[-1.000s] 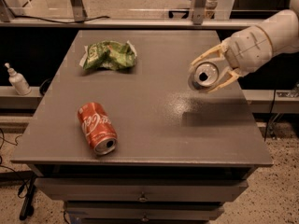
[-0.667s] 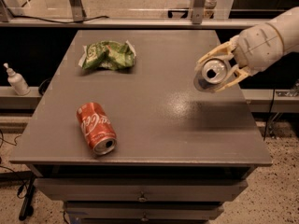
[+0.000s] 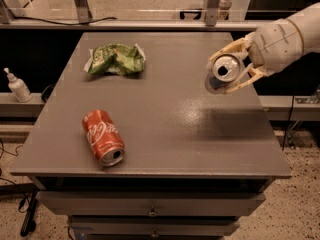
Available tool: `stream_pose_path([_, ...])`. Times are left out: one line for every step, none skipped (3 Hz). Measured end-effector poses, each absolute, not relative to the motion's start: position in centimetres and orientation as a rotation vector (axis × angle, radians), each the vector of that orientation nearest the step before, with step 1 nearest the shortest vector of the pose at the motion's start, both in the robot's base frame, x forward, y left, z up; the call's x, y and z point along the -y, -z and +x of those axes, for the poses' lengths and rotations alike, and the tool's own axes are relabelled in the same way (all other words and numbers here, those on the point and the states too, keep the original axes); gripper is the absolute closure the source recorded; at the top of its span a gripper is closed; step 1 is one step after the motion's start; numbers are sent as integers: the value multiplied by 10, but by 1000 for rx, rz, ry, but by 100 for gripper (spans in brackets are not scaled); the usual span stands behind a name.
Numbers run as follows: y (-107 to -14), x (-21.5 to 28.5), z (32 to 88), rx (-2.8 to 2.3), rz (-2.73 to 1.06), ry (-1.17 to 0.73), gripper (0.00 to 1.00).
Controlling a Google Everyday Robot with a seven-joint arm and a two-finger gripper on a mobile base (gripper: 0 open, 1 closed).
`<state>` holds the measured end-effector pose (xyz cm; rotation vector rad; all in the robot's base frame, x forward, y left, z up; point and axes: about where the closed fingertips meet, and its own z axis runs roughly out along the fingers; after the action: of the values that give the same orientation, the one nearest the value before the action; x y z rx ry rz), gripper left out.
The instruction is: Place redbull can upright
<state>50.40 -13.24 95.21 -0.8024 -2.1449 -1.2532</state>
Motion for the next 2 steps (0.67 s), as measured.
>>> stream_pose_path([-949,131,515,2131,-810,1290,100])
stream_pose_path([-932,129,523,2143,-902,1140,100])
